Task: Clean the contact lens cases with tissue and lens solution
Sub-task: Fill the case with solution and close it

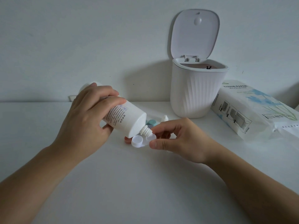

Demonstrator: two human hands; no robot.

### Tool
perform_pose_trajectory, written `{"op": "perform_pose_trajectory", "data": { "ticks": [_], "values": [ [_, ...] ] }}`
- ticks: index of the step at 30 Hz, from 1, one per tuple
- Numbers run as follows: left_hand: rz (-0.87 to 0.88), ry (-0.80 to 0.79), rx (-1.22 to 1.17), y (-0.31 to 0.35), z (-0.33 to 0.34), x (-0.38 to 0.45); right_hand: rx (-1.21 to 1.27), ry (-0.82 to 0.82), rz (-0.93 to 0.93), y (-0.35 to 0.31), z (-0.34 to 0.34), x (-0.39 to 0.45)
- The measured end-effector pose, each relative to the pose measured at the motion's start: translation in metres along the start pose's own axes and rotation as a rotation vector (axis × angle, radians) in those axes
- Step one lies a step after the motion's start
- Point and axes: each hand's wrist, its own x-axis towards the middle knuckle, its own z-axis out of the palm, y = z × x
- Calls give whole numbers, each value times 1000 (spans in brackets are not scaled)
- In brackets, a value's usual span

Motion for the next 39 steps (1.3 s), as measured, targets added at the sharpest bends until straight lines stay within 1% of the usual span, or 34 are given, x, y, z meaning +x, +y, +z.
{"op": "perform_pose_trajectory", "data": {
  "ticks": [12, 16, 28, 32, 39],
  "values": [
    [-23, 5, -10, 1, 0, -1, 12, 16, -5, 1, 0, 1],
    [-67, 7, -25, 3, 1, -2, 21, 21, 1, 2, -1, 0],
    [-266, -47, -213, 6, -2, -7, 44, 48, 8, -1, -1, 0],
    [-402, -40, -314, 3, -5, -8, 60, 20, -6, 0, -1, 0],
    [-602, -41, -384, 2, -6, -11, 49, 48, -4, -2, -2, 0]
  ]
}}
